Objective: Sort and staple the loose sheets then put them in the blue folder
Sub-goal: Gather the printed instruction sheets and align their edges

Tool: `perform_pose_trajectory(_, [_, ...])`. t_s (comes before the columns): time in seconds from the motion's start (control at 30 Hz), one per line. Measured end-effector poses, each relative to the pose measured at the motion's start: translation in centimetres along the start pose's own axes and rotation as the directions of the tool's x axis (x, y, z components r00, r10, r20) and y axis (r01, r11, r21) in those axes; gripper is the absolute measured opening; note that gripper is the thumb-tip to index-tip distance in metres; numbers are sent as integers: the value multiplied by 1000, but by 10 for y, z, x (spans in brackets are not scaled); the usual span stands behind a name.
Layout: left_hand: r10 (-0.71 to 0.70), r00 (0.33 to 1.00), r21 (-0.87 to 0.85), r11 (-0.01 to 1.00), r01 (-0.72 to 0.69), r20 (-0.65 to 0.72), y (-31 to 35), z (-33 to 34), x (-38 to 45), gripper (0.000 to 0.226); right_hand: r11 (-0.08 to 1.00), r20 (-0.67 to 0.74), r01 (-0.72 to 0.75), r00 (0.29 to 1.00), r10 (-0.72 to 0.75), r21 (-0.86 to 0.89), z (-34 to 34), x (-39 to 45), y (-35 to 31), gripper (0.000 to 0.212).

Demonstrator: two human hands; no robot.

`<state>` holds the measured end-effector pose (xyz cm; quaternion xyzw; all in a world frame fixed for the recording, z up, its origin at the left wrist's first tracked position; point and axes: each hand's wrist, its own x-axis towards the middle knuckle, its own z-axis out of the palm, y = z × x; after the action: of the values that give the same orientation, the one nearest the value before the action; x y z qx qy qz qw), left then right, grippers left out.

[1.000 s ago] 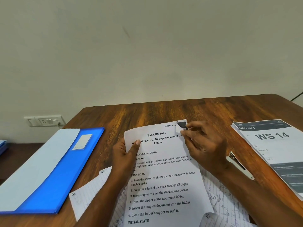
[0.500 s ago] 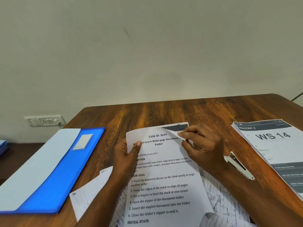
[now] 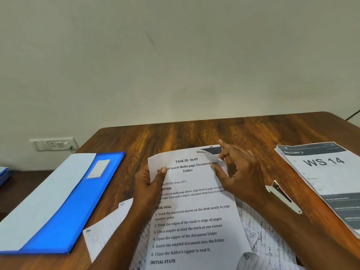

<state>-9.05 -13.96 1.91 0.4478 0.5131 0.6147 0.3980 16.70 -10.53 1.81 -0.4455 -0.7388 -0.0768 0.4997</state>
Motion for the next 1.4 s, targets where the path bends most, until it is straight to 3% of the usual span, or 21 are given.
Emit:
perform_pose_trajectory(0.13, [-4, 1000, -3, 1000, 4, 9, -2, 0, 1, 12, 998, -79, 60, 995, -62, -27, -3, 0, -1, 27])
perform_pose_trajectory(0.43, [0, 1000, 6, 1000, 0, 9, -2, -2, 0, 12, 967, -166, 221, 956, -240, -126, -6, 0, -4, 9])
perform_pose_trajectory(0.73, [-25, 1000, -15, 1000, 25, 9, -2, -1, 1, 15, 961, -101, 199, 970, -221, -191, -4, 1, -1, 18])
perform_pose_trajectory(0.93, [-1, 1000, -11, 1000, 1, 3, -2, -1, 0, 11, 939, -148, 330, 928, -342, -100, -8, 1, -7, 12])
perform_pose_trajectory(1.17, [-13, 1000, -12, 1000, 13, -2, -2, 0, 1, 12, 932, -130, 361, 923, -362, -30, -5, 0, -4, 11])
perform_pose_trajectory(1.33, [-21, 1000, 1, 1000, 21, -4, -2, 0, 0, 13, 970, -151, 241, 960, -234, 27, -1, -1, -3, 49])
perform_pose_trajectory(1.4, [-31, 1000, 2, 1000, 31, -4, -1, 0, 0, 14, 981, -173, 175, 972, -160, 78, 0, 1, -2, 50])
